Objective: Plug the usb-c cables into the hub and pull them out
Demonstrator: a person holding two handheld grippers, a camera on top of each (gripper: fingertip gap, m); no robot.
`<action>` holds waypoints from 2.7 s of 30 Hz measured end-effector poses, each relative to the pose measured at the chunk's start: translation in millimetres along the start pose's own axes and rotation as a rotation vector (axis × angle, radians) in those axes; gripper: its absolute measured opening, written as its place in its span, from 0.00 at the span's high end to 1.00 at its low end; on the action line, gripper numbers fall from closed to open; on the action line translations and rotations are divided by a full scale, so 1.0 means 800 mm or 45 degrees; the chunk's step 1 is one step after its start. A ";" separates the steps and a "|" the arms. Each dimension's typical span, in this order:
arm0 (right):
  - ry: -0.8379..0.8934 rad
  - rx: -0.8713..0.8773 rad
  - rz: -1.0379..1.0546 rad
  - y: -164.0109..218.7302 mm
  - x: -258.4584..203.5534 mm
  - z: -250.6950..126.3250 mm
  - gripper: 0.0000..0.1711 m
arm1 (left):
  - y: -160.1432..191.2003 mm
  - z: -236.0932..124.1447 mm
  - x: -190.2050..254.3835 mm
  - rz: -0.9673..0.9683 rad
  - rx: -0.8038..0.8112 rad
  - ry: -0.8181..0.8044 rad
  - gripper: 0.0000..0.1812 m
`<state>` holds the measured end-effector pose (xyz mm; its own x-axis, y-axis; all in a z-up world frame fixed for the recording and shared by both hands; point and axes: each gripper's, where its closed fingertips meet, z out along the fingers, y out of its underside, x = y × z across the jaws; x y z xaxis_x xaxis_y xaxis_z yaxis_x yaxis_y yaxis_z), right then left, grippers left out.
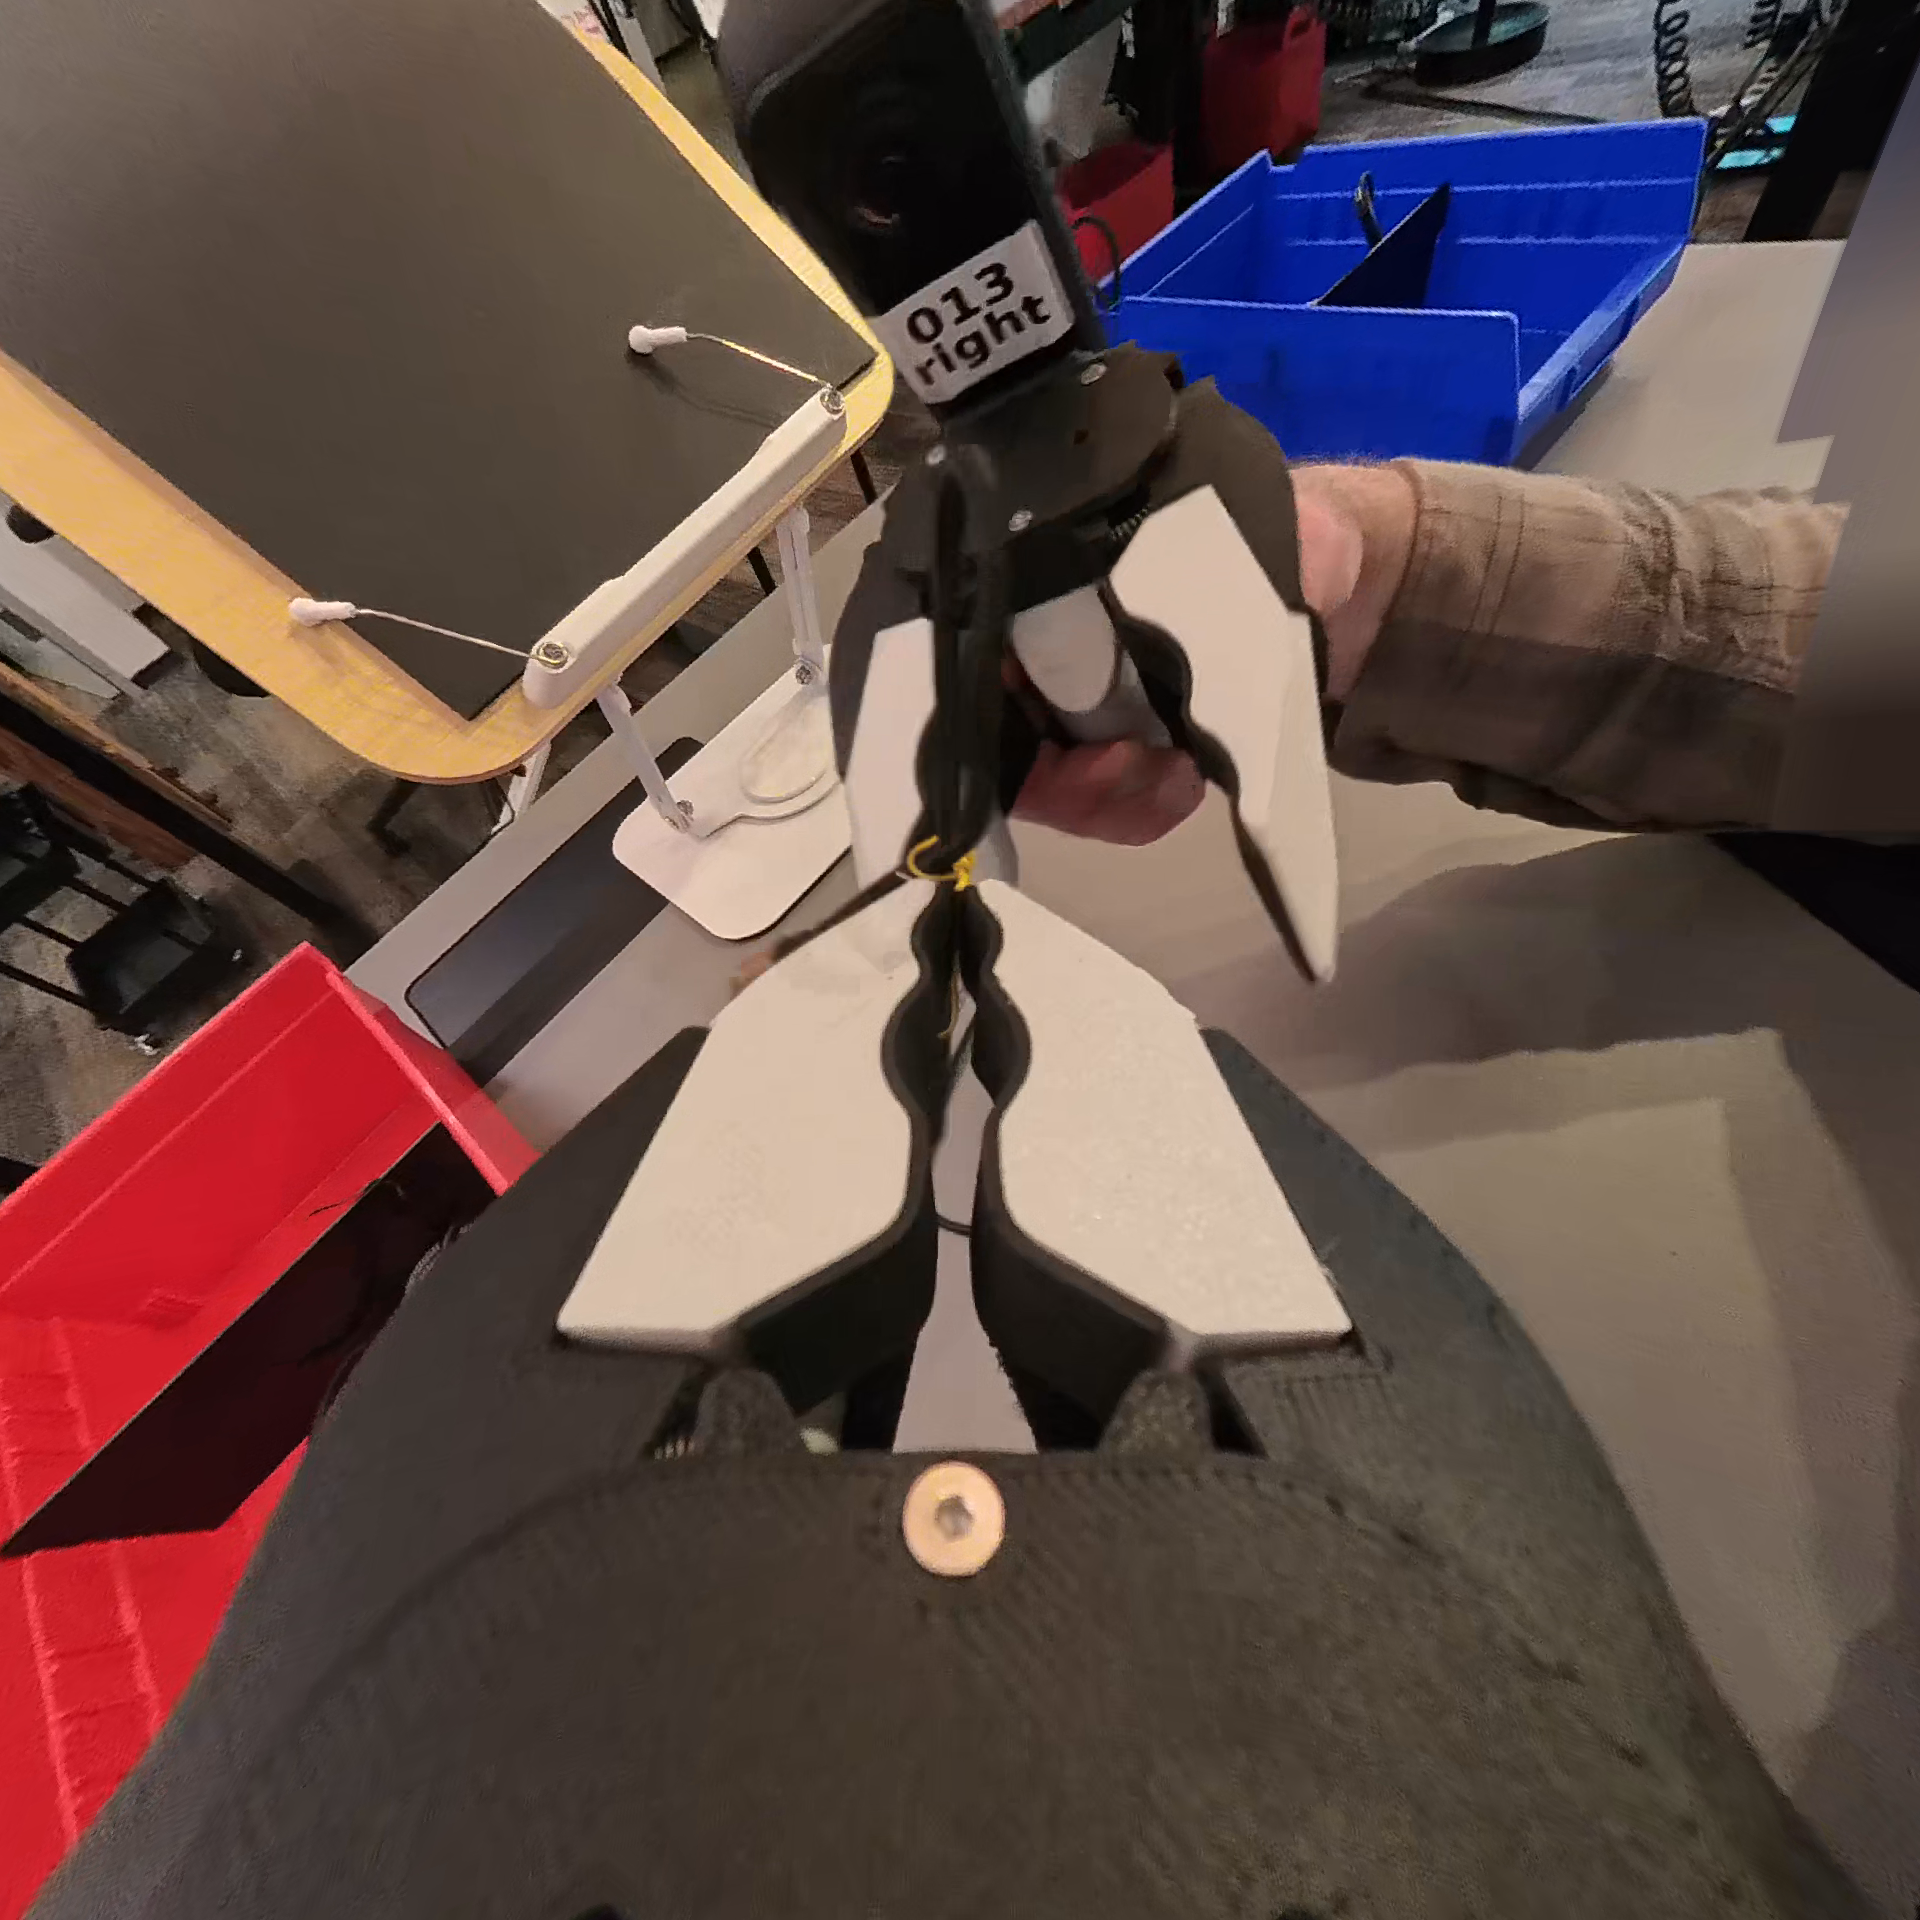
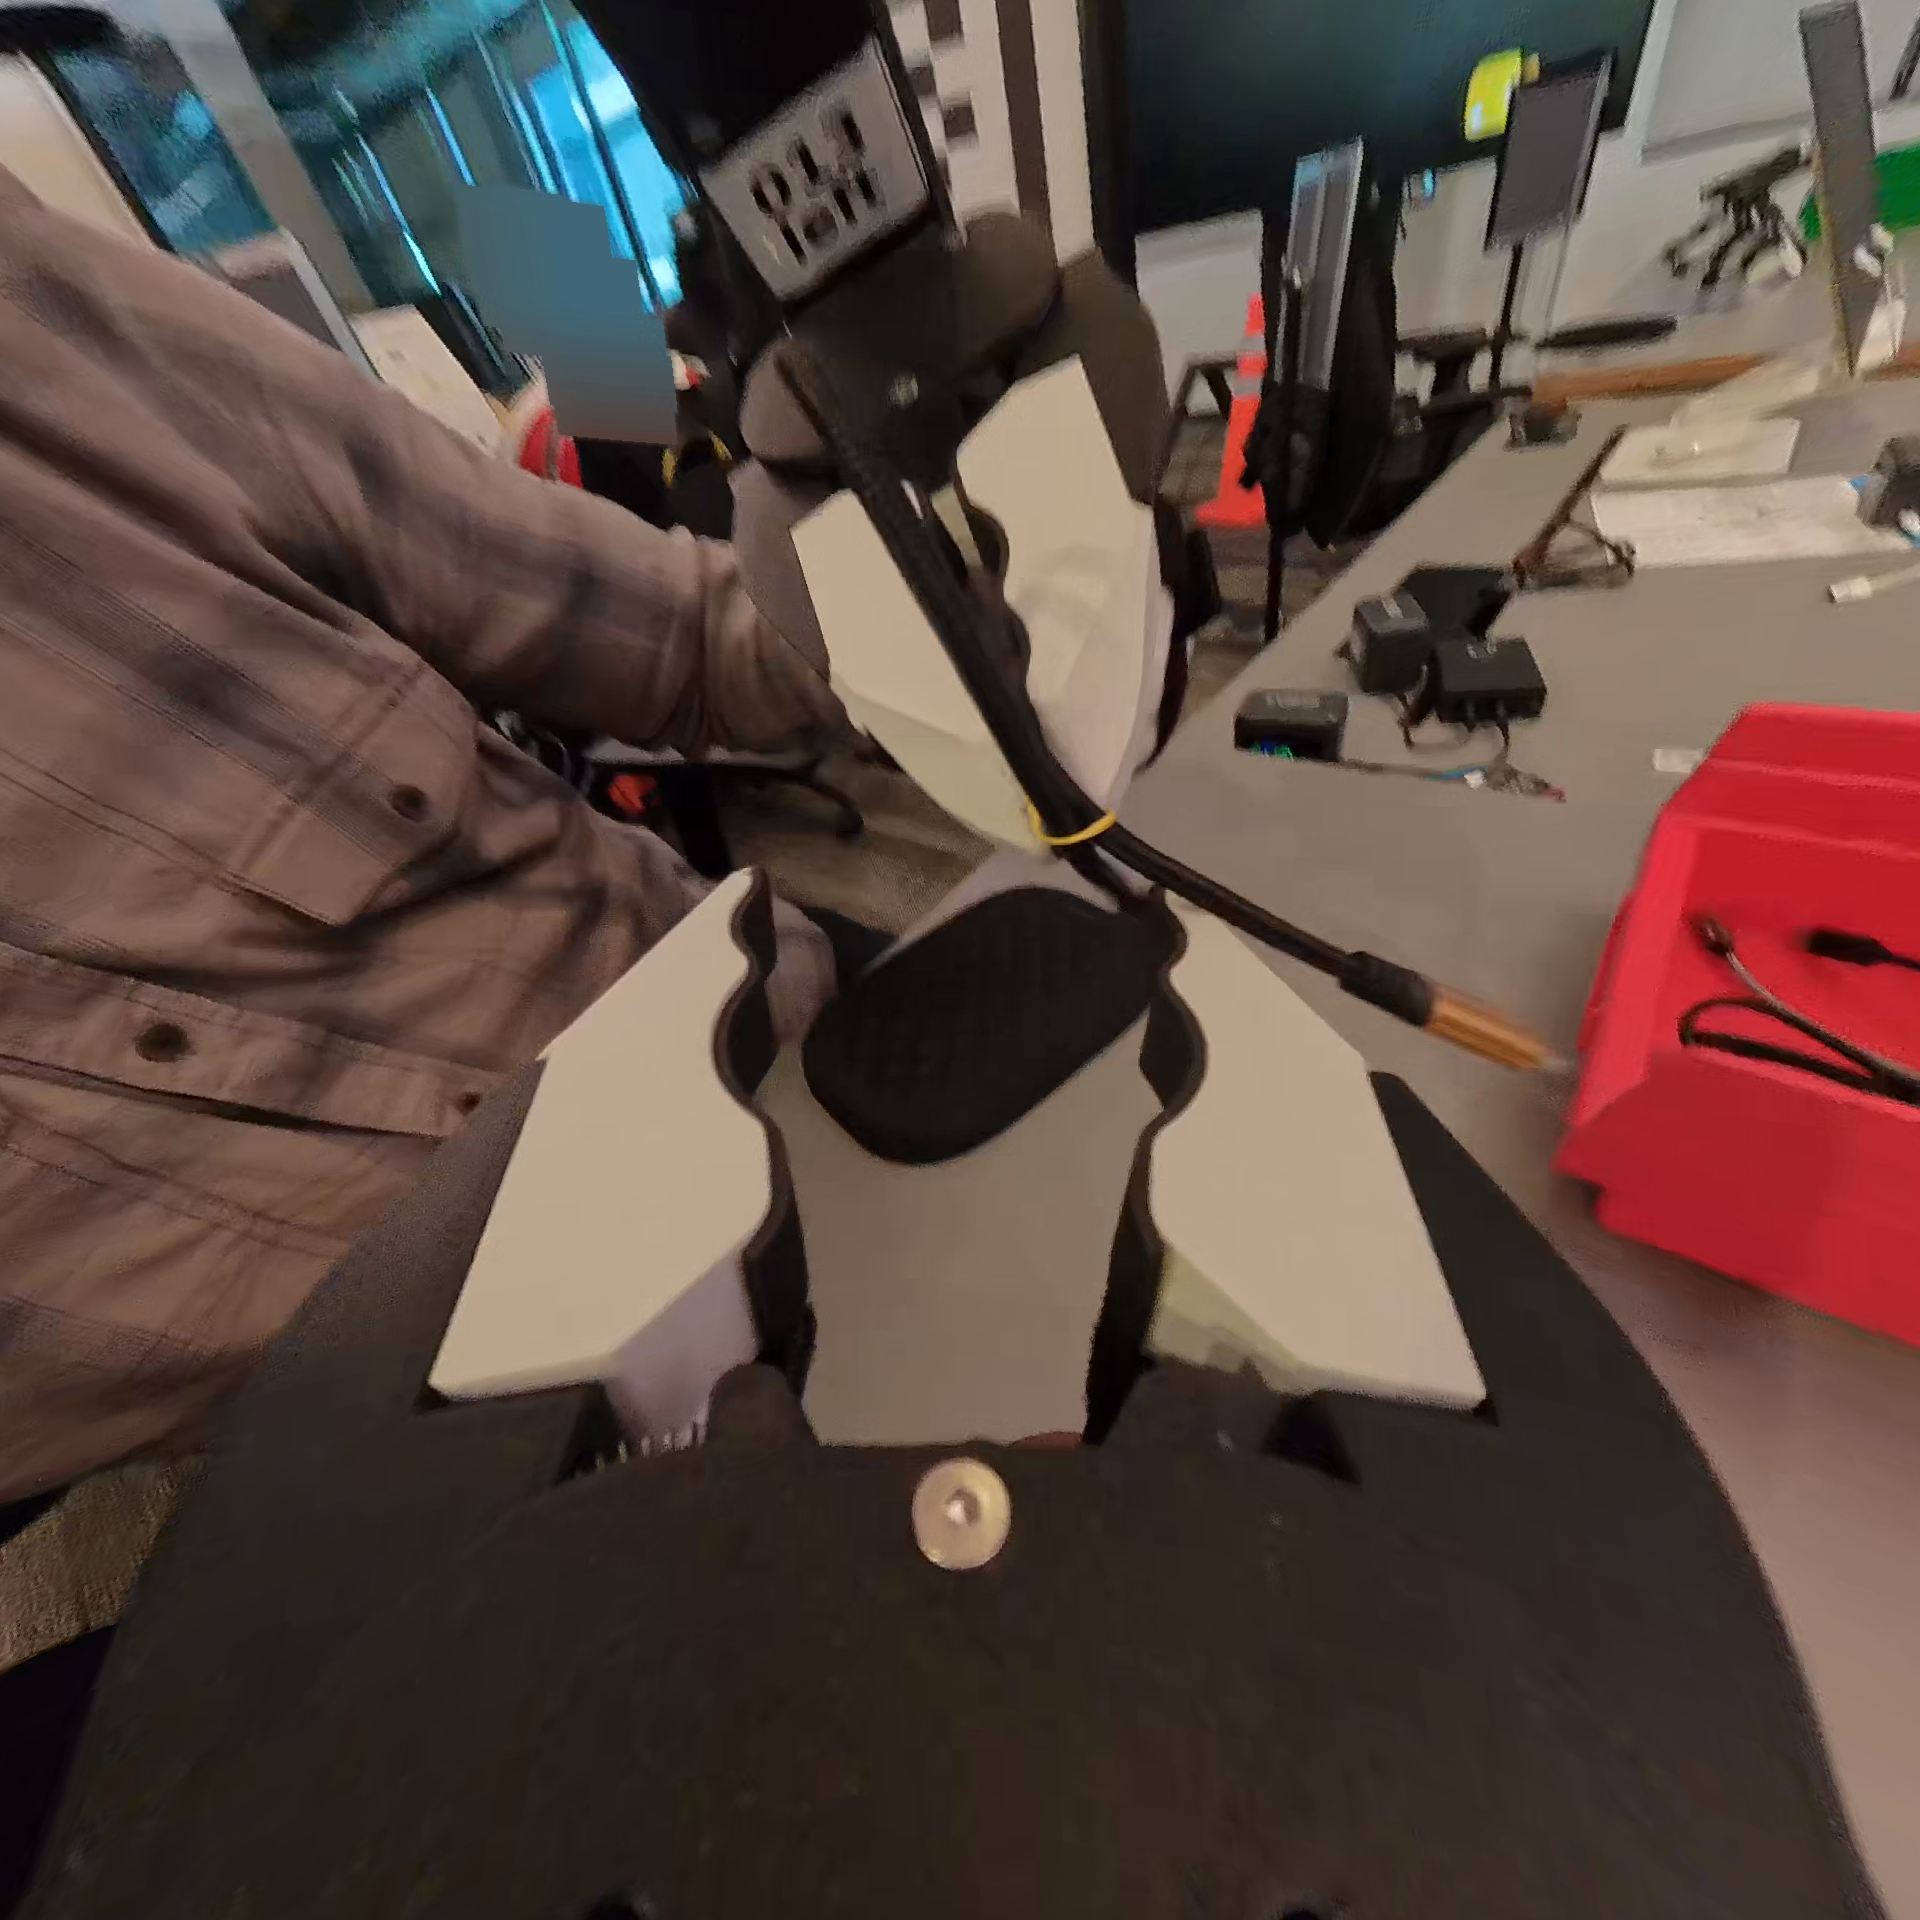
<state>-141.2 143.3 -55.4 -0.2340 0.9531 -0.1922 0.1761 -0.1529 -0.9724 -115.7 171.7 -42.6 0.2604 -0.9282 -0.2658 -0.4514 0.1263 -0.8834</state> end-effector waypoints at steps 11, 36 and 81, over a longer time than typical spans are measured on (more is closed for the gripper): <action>-0.247 0.282 0.018 -0.037 -0.032 0.001 0.49 | 0.005 0.003 0.021 0.146 -0.051 0.089 1.00; 0.739 -0.283 -0.434 -0.030 0.049 -0.044 0.55 | 0.000 -0.007 -0.025 -0.325 0.141 0.160 1.00; 0.253 -0.796 0.127 0.109 0.017 0.004 1.00 | 0.098 0.010 -0.017 1.337 -0.869 -0.380 0.86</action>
<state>-131.8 142.0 -143.3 -0.0179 0.9814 -0.1913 0.7233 -0.1194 -0.6801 -147.7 197.1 -111.0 -0.3439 -0.3689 -0.8635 -0.8753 0.4590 0.1525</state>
